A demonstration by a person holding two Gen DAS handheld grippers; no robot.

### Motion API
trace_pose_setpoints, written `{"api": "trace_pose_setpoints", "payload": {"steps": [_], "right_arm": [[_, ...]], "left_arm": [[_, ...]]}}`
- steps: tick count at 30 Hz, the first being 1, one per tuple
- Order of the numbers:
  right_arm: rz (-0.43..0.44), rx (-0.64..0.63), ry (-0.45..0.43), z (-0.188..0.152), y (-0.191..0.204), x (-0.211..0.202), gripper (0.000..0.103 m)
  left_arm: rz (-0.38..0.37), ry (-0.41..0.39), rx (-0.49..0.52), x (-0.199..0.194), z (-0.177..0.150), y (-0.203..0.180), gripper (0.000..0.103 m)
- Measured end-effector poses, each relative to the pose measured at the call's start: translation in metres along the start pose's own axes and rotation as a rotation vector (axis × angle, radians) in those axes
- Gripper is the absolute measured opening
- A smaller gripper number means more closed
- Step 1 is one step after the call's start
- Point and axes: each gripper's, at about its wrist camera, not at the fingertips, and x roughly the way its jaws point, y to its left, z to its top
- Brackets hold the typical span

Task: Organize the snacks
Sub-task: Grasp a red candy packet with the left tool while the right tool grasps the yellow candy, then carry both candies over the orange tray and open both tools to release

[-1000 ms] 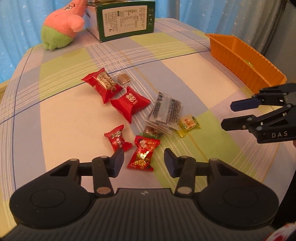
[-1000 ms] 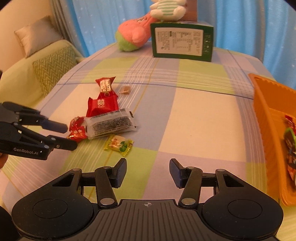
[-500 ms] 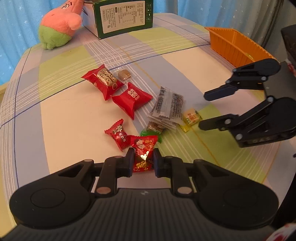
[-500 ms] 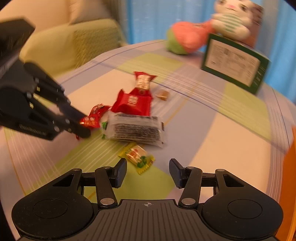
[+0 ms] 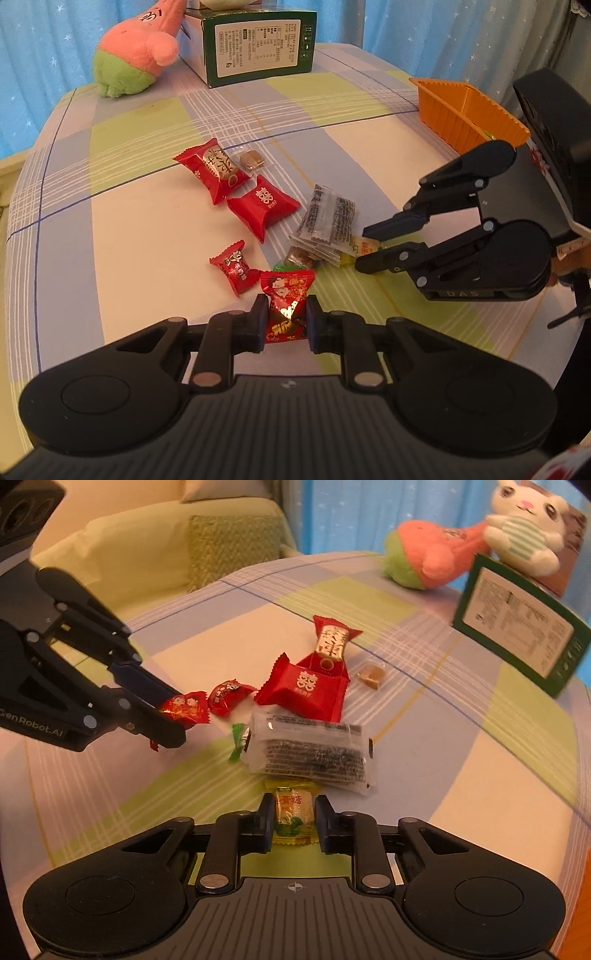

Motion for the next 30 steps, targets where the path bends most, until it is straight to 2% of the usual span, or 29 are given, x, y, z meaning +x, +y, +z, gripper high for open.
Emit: {"api": "trace_pose_setpoints", "payload": {"steps": [6,15,24,30], "right_arm": [[-0.068,0.229,-0.036,-0.018,0.006,-0.031,0.022],[-0.166,0.446,-0.106,-0.038,0.028,-0.101,0.022],[-0.276,0.528,-0.176,-0.054,0.04,-0.159,0.023],[-0.332,0.539,-0.2,-0.068,0.039,-0.19,0.023]], "left_arm": [[0.014,-0.006,-0.038,-0.015,-0.004,-0.011,0.018],[0.041,-0.057,-0.15,-0.049,-0.011,-0.041,0.018],[0.046,-0.124,-0.271,-0.08,-0.019,-0.074,0.018],[0.019,-0.144,-0.283,-0.089,-0.016,-0.102,0.018]]}}
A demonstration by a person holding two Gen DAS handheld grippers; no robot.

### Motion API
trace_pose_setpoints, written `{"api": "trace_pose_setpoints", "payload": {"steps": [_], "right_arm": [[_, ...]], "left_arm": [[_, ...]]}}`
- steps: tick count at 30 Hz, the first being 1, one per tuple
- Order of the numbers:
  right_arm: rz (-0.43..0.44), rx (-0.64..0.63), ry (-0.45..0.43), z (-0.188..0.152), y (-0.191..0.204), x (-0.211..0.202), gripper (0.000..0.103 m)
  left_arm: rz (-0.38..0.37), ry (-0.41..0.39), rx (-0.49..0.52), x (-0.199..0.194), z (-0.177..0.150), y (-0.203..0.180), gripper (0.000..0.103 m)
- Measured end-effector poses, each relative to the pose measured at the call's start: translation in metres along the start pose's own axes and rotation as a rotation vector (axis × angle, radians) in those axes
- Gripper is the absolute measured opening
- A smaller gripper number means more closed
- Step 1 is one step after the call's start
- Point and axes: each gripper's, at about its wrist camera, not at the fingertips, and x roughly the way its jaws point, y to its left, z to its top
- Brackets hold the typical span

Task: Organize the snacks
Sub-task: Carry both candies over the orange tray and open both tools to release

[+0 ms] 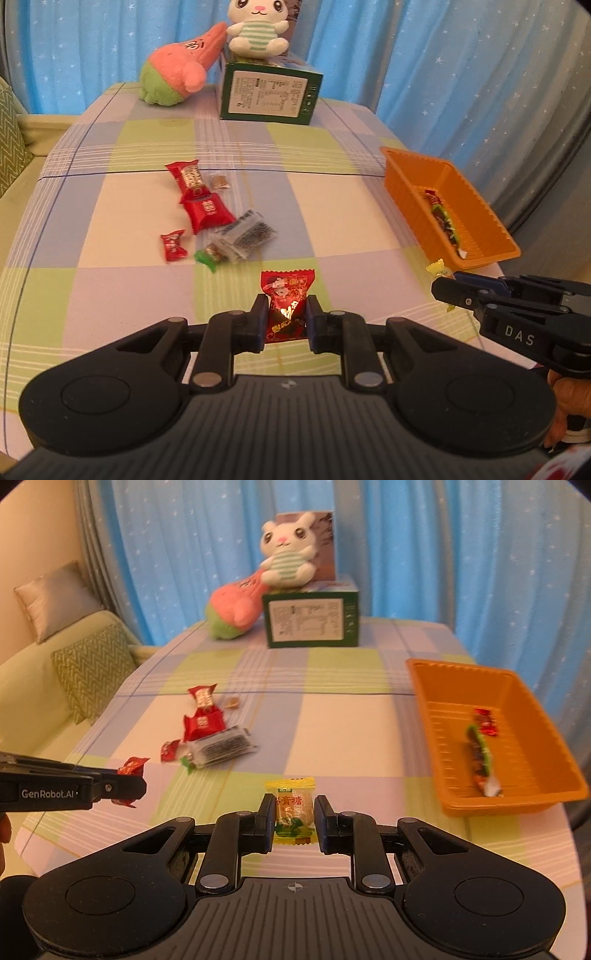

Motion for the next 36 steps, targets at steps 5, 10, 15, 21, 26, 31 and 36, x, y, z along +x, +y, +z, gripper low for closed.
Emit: {"api": "trace_pose_setpoints", "payload": {"steps": [5,10,15,21,26,31,36], "right_arm": [[-0.04,0.045,-0.021,-0.001,-0.022,-0.018,0.023],[-0.08,0.079,-0.037,-0.001,-0.043,-0.034,0.023],[-0.113,0.101,-0.056,0.0,-0.062,-0.048,0.023],[-0.147,0.134,-0.073,0.0,-0.086,-0.06,0.023],[-0.172,0.161,-0.08,0.001,-0.104,-0.066,0.023],[-0.193,0.177,-0.081,0.003,-0.122,-0.067,0.023],[-0.211,0.19,-0.079,0.004,-0.139,-0.065,0.023]], "left_arm": [[-0.03,-0.003,0.026,-0.001,0.004,-0.028,0.018],[-0.054,-0.014,0.05,0.001,0.011,-0.055,0.018],[-0.077,-0.017,0.067,0.004,0.017,-0.078,0.018],[-0.105,-0.016,0.085,0.011,0.024,-0.103,0.018],[-0.127,-0.01,0.093,0.021,0.03,-0.122,0.018],[-0.155,-0.002,0.104,0.032,0.036,-0.144,0.018],[-0.177,0.006,0.117,0.043,0.041,-0.163,0.018]]}}
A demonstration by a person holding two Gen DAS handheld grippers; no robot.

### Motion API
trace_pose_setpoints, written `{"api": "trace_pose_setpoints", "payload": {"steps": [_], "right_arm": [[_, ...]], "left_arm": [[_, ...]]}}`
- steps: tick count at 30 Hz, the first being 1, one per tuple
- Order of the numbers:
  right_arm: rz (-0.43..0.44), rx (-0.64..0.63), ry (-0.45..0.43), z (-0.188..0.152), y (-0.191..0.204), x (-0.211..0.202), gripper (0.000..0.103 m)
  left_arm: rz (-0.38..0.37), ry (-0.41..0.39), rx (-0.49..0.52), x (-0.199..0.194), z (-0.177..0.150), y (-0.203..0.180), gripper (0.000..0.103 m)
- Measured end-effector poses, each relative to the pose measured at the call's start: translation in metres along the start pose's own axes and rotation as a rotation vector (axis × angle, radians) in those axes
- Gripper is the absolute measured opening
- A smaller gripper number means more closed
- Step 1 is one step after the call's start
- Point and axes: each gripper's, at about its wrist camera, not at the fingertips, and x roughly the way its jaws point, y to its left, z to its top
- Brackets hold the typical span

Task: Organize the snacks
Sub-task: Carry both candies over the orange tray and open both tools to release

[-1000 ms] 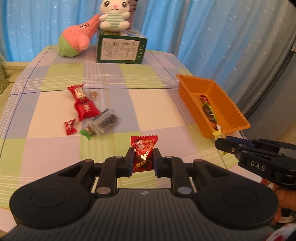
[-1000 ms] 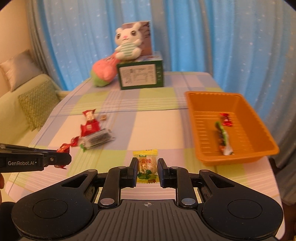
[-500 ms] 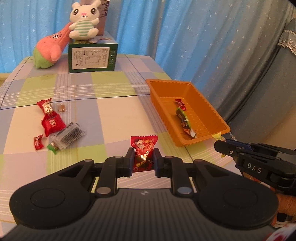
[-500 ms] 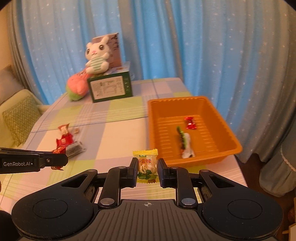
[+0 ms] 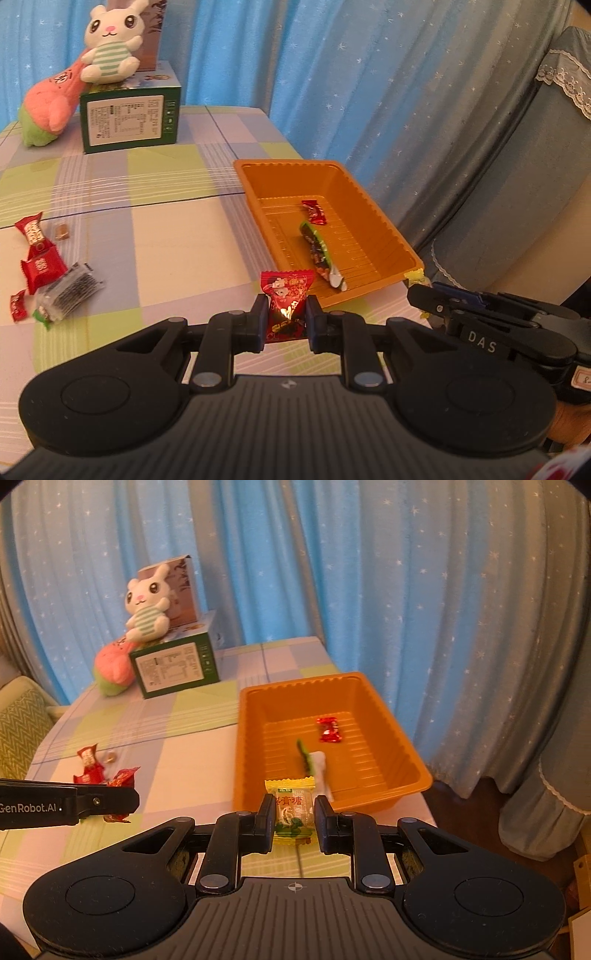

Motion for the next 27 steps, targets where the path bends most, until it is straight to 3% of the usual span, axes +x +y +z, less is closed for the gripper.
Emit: {"api": "trace_pose_setpoints", "payload": {"steps": [15,27], "right_arm": [[-0.034,0.046,0.02,0.016,-0.044,0.027,0.023],[-0.045,0.048,0.038,0.034,-0.064,0.059,0.023]], "left_arm": [[-0.031,0.025,0.021,0.056,0.025,-0.035,0.018],[-0.025,0.048,0.042,0.102,0.039,-0.039,0.018]]}}
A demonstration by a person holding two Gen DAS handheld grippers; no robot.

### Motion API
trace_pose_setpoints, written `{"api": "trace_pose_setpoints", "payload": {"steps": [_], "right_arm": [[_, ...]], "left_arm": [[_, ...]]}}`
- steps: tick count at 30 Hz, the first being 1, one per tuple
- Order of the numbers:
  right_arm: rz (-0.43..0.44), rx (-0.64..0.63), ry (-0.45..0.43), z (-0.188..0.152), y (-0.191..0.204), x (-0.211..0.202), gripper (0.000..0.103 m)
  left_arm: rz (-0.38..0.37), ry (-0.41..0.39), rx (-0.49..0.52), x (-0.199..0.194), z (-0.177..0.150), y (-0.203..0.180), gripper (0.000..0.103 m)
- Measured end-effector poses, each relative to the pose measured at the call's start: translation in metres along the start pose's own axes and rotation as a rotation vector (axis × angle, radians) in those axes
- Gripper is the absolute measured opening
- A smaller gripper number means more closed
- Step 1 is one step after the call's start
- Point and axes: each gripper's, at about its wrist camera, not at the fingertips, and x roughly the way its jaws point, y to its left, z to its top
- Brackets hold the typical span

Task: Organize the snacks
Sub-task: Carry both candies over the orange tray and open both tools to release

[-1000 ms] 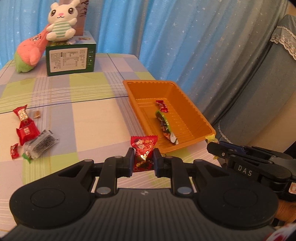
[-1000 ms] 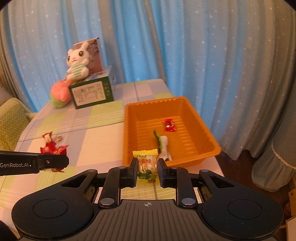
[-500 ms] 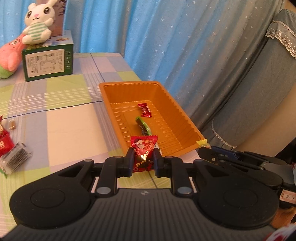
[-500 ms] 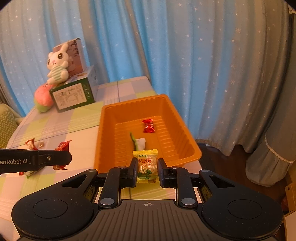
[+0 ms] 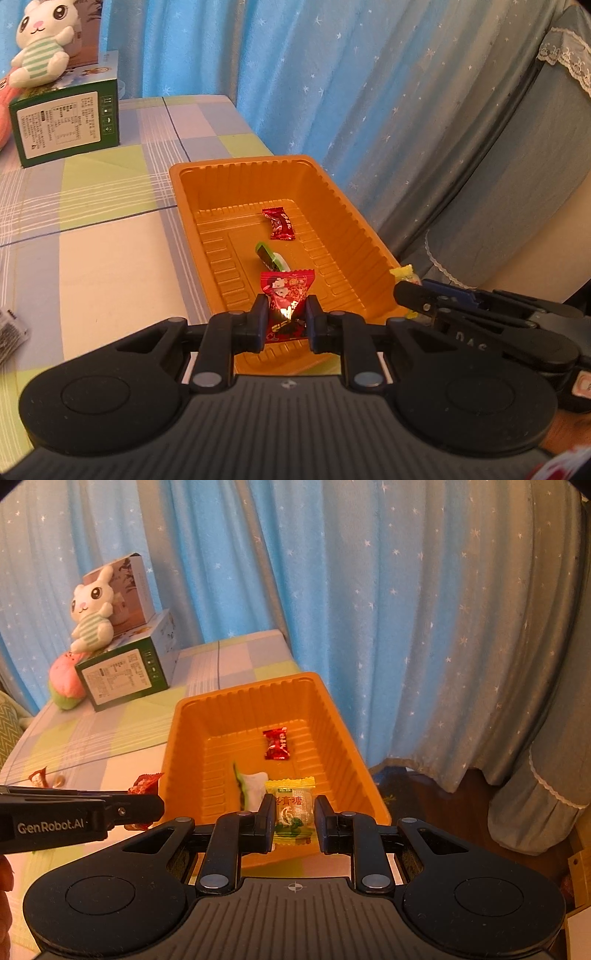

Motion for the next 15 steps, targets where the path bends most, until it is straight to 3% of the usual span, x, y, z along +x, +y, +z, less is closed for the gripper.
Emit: {"api": "trace_pose_setpoints", "payload": {"steps": [10,12,15], "right_arm": [[-0.006,0.012,0.01,0.003,-0.007,0.015,0.023],[-0.002,0.02,0.011,0.004,-0.009,0.016,0.023],[0.0,0.027,0.012,0.003,-0.012,0.016,0.023]], "left_arm": [[0.001,0.0,0.02,0.027,0.008,-0.002,0.019],[0.011,0.006,0.022,0.03,0.008,0.0,0.028],[0.019,0.004,0.032,0.026,0.006,0.004,0.03]]}}
